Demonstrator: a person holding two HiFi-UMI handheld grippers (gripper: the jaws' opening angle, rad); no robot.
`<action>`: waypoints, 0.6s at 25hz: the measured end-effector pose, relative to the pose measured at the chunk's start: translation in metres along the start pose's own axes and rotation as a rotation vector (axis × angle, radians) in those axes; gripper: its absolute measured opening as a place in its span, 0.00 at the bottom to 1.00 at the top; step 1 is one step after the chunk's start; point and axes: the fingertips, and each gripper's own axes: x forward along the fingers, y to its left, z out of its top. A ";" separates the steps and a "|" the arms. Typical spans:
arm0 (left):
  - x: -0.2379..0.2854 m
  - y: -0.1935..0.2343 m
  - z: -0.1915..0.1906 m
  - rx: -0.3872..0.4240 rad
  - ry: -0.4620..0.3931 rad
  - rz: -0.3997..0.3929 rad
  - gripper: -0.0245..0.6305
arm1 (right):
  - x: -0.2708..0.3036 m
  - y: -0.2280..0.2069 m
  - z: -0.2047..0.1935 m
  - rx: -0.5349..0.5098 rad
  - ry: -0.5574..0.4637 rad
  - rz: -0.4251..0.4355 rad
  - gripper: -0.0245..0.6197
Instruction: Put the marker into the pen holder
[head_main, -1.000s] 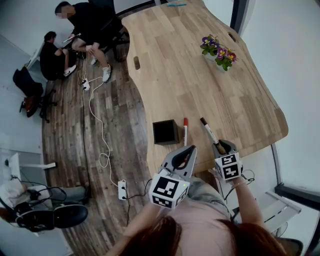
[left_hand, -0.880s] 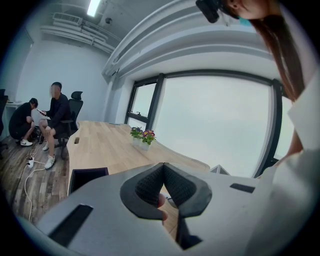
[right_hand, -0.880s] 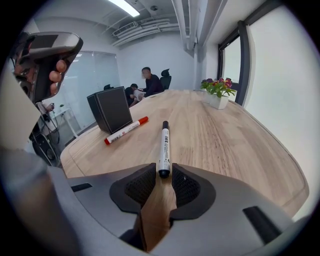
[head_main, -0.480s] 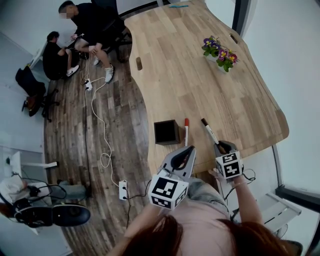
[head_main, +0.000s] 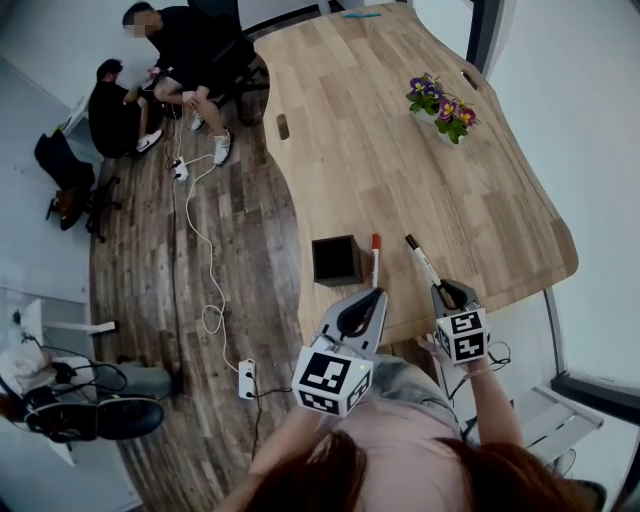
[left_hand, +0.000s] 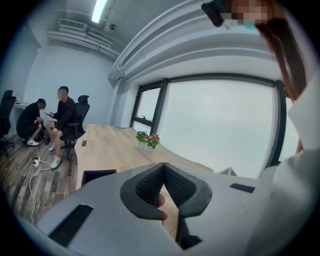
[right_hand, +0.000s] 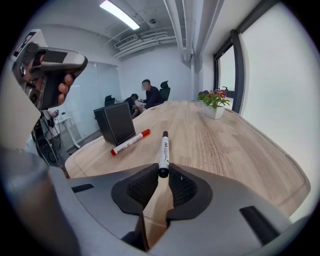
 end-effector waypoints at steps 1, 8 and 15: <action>-0.001 0.001 0.000 0.000 -0.002 0.002 0.04 | -0.002 0.000 0.002 0.001 -0.010 -0.005 0.13; -0.012 0.007 0.004 0.004 -0.016 0.005 0.04 | -0.014 0.004 0.016 0.007 -0.056 -0.034 0.13; -0.023 0.017 0.012 0.011 -0.027 -0.006 0.04 | -0.025 0.017 0.032 0.012 -0.090 -0.049 0.13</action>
